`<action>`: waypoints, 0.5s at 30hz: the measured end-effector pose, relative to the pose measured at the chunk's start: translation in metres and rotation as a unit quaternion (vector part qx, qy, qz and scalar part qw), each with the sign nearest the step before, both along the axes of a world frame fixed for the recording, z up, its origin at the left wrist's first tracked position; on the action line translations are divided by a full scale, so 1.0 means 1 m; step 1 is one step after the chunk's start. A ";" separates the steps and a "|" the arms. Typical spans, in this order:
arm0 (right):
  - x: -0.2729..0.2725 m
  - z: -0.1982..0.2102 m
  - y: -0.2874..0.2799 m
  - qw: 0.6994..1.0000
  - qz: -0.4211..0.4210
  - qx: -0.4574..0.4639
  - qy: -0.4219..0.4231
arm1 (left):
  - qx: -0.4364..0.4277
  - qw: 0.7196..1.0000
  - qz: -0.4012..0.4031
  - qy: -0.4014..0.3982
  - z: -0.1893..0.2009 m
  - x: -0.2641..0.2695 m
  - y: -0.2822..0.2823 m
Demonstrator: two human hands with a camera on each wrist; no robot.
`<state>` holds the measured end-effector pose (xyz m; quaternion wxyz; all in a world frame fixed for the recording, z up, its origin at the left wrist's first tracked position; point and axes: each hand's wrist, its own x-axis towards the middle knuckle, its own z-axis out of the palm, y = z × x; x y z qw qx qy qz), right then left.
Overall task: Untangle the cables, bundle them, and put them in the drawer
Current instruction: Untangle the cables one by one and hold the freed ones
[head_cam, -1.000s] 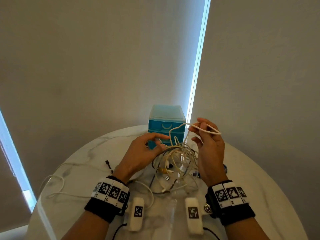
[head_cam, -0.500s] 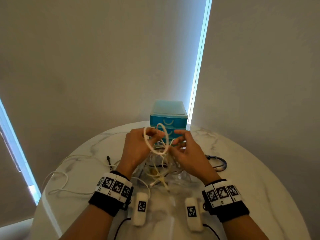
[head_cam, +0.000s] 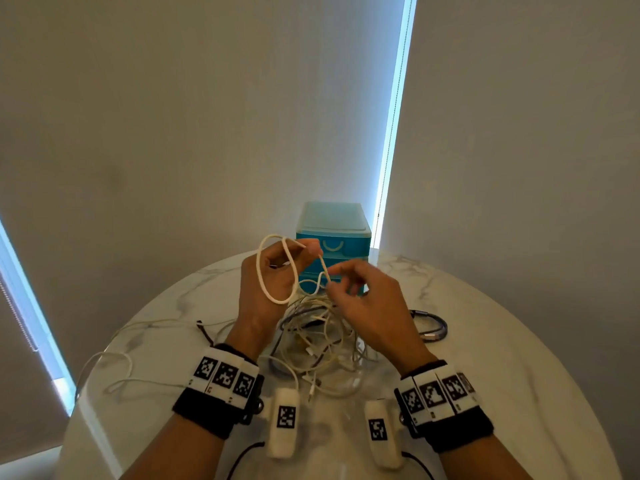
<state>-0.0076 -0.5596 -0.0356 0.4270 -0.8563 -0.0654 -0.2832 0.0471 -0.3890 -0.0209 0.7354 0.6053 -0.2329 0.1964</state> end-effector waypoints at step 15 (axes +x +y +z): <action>0.002 0.013 -0.020 0.911 -0.065 0.383 -0.140 | 0.364 0.931 -0.002 0.026 -0.025 0.020 0.007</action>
